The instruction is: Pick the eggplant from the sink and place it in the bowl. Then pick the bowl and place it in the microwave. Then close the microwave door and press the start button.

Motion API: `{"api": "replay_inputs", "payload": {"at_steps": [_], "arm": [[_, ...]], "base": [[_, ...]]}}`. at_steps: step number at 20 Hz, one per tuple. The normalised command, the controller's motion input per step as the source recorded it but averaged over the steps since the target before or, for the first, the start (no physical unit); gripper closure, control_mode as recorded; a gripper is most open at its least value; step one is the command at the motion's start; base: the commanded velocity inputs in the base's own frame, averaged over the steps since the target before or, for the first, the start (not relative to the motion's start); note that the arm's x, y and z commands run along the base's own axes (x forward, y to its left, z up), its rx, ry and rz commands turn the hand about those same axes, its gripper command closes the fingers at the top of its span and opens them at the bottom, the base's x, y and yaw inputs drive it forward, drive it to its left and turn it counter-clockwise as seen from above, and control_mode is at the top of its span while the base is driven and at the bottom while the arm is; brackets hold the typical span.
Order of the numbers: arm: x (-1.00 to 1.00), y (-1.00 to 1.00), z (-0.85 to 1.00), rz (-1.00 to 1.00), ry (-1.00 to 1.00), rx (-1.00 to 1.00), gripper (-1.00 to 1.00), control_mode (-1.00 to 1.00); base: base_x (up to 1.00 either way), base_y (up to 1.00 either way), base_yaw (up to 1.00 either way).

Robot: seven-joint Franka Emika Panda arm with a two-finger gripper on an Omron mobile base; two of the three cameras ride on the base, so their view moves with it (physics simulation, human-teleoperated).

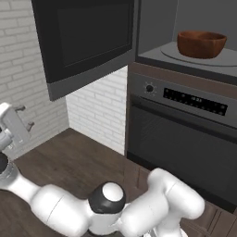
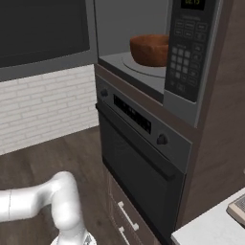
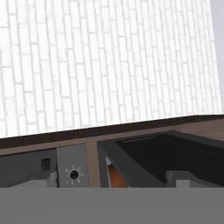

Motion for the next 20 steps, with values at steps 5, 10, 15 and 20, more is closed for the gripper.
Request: {"api": "replay_inputs", "payload": {"at_steps": [5,10,15,20], "arm": [[0.37,-0.26,0.27,0.01,0.01,0.00,-1.00,-1.00],[0.41,-0.56,0.51,0.01,0.04,0.00,-1.00,-1.00],[0.01,-0.76,0.03,0.01,-0.02,0.00,-1.00,-1.00],[-0.56,-0.64,-0.57,-0.03,-0.14,-0.09,-1.00,-1.00]], "base": [[0.00,0.00,0.00],[0.00,0.00,0.00],[0.00,0.00,0.00],[0.00,0.00,0.00]]}}
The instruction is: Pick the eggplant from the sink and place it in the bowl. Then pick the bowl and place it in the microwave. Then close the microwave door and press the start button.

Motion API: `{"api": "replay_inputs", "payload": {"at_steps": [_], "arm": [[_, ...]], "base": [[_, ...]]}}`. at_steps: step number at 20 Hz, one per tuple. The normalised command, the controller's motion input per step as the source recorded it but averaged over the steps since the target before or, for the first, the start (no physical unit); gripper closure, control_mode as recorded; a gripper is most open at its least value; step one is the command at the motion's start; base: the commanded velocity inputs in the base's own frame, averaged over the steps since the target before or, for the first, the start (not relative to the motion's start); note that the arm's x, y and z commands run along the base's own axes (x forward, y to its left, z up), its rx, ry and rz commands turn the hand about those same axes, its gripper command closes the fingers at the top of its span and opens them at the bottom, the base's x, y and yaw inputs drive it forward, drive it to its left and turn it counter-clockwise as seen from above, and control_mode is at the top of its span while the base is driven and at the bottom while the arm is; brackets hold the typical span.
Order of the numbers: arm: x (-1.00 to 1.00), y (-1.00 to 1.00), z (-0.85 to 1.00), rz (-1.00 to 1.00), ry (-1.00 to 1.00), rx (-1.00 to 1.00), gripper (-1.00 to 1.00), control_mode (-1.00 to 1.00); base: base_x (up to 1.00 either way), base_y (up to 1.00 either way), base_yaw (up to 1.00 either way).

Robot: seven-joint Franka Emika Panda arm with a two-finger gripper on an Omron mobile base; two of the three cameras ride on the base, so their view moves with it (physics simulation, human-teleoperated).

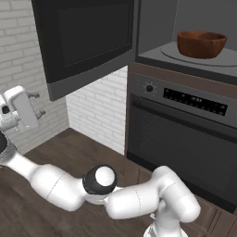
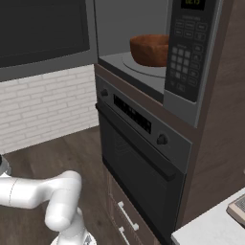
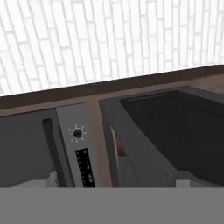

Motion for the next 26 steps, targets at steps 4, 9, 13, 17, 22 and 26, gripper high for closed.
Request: {"api": "replay_inputs", "payload": {"at_steps": [4,9,13,17,22,26], "arm": [[-0.35,0.05,-1.00,-0.31,-0.05,-0.32,-1.00,-1.00],[0.52,-0.45,-0.48,-0.27,0.01,-0.23,-1.00,-1.00],[0.16,-0.80,-0.17,-0.11,0.05,-0.09,-1.00,-1.00],[-0.87,-0.57,0.11,0.24,0.24,0.00,-1.00,-1.00],[-0.81,-0.27,0.15,0.35,0.50,-0.01,-1.00,-1.00],[-0.65,-0.53,-0.04,0.30,0.61,-0.14,-1.00,-1.00]], "base": [[0.00,0.00,0.00],[0.00,0.00,0.00],[0.00,0.00,0.00],[0.00,0.00,0.00],[0.00,0.00,0.00],[0.00,0.00,0.00]]}}
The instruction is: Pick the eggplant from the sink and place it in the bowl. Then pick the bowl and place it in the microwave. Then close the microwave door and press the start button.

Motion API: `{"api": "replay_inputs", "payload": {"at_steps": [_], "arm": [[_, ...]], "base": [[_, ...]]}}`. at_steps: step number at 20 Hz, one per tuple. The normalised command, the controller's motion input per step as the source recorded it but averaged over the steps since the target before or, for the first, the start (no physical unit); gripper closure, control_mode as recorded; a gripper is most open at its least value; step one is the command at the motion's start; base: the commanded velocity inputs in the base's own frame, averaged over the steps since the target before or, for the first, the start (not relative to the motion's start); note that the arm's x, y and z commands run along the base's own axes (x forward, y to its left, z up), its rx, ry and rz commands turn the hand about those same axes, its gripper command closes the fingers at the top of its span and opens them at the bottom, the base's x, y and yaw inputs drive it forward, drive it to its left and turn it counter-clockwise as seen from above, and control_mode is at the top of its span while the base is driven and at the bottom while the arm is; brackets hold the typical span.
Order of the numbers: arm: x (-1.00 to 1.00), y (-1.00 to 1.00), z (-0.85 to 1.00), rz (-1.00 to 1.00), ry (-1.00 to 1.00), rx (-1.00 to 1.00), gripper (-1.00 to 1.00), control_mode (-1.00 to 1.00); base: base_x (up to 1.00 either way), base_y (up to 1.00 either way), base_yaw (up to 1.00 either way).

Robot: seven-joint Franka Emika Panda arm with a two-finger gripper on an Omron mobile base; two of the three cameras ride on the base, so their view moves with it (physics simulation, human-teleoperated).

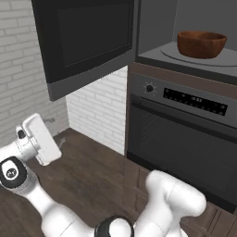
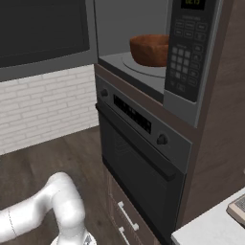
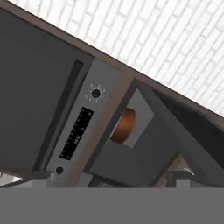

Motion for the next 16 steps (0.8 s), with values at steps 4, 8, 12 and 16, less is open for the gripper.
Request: {"api": "replay_inputs", "payload": {"at_steps": [4,8,12,16], "arm": [[-0.06,-0.21,-0.07,0.28,0.76,-0.28,-1.00,-1.00],[0.28,0.00,0.00,0.20,0.66,-0.32,-1.00,-1.00],[0.47,0.03,0.02,0.08,0.27,-0.24,-1.00,-1.00],[0.17,0.00,0.00,-0.06,-0.04,-0.15,-1.00,-1.00]], "base": [[0.00,0.00,0.00],[0.00,0.00,0.00],[0.00,0.00,0.00],[0.00,0.00,0.00]]}}
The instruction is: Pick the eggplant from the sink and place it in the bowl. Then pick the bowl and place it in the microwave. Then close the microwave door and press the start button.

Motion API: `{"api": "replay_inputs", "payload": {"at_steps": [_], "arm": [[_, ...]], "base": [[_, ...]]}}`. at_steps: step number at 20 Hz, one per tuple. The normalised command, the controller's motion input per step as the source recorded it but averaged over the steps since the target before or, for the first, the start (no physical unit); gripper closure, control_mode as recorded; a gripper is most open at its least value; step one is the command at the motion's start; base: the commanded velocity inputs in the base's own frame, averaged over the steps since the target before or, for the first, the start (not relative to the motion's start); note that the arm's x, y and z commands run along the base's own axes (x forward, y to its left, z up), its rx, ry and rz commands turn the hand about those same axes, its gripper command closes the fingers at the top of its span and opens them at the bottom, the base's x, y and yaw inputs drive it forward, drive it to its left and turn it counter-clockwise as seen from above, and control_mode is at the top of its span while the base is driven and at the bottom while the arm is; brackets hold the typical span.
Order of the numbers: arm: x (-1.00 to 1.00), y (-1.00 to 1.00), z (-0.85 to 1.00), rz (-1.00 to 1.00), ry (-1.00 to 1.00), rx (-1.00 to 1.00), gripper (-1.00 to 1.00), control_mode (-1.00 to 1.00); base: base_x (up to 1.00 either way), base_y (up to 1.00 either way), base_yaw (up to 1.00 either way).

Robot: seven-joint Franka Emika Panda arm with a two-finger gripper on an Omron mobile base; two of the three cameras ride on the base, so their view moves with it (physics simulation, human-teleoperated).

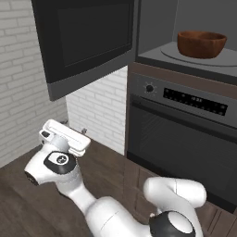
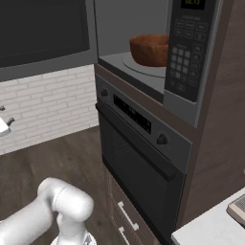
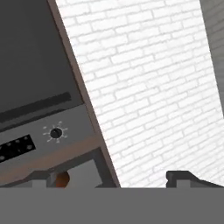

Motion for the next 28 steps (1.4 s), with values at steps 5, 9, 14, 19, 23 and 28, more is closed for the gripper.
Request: {"api": "replay_inputs", "payload": {"at_steps": [5,9,14,19,23,28], "arm": [[0.25,0.37,-0.10,-0.18,-0.39,0.00,-1.00,-1.00],[0.37,0.21,-0.01,-0.21,-0.43,0.00,-1.00,-1.00],[0.66,0.31,0.03,-0.15,-0.18,-0.03,-1.00,-1.00],[0.35,0.13,0.47,-0.04,-0.03,0.00,-1.00,-1.00],[0.30,0.00,0.70,0.00,0.00,0.00,-1.00,-1.00],[0.50,0.00,0.41,0.00,-0.01,0.00,-1.00,-1.00]], "base": [[0.00,0.00,0.00],[0.00,0.00,0.00],[0.00,0.00,0.00],[0.00,0.00,0.00],[0.00,0.00,0.00],[0.00,0.00,0.00]]}}
